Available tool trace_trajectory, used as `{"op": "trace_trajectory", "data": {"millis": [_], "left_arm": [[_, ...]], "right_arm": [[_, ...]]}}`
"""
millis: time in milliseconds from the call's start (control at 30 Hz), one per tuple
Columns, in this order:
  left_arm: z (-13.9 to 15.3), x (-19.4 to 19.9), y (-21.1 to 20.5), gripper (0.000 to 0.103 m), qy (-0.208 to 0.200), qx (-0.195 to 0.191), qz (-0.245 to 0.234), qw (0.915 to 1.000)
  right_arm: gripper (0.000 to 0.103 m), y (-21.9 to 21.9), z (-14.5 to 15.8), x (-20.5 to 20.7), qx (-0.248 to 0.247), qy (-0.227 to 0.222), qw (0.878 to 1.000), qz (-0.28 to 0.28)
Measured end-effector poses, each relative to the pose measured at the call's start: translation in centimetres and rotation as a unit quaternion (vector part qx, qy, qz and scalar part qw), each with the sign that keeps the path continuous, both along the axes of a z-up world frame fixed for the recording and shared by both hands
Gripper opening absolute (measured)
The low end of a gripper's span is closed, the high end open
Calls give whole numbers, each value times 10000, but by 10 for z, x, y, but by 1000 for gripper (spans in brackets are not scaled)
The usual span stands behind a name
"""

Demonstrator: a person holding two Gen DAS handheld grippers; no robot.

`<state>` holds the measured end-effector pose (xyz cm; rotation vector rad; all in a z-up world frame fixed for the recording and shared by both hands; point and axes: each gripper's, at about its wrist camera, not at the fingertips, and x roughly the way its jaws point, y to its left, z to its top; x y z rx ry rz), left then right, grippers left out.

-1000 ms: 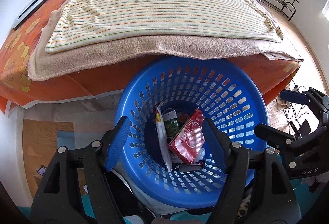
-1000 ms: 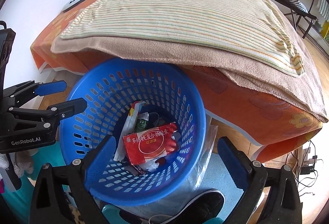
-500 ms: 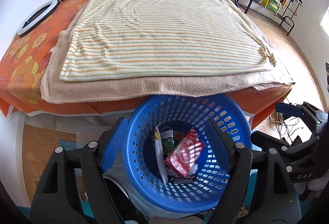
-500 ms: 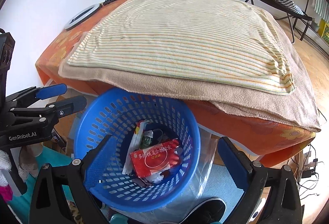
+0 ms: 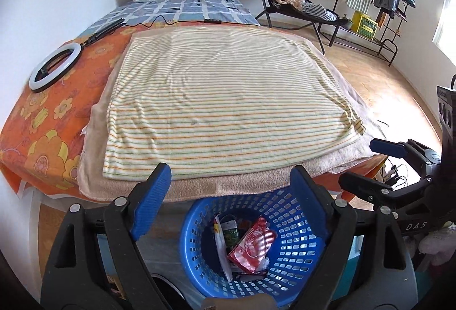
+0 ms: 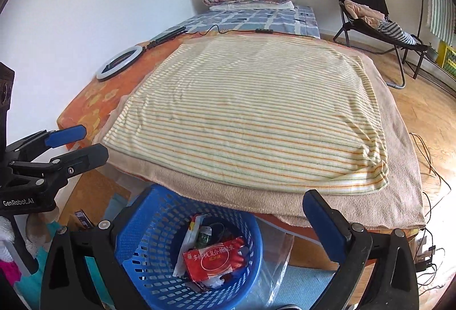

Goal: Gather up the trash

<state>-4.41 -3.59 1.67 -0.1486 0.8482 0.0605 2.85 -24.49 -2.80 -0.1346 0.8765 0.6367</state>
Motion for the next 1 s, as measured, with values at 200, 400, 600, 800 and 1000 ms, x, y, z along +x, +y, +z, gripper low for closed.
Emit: {"op": "trace_trajectory", "data": {"millis": [200, 400, 600, 800, 1000], "left_arm": [[24, 18, 9, 88, -300, -4, 48, 9995], [32, 38, 23, 97, -415, -224, 131, 9988], [27, 55, 29, 99, -390, -315, 164, 9986], [14, 62, 37, 103, -330, -493, 320, 9977], [10, 66, 40, 103, -283, -508, 383, 9976]], "right_arm": [[103, -1, 21, 23, 194, -294, 9991, -232], [103, -4, 30, 47, 371, -451, 9975, -390], [103, 0, 29, 60, 435, -596, 9967, -346], [103, 9, 18, 68, 396, -581, 9968, -382], [103, 13, 13, 73, 382, -528, 9970, -406]]}}
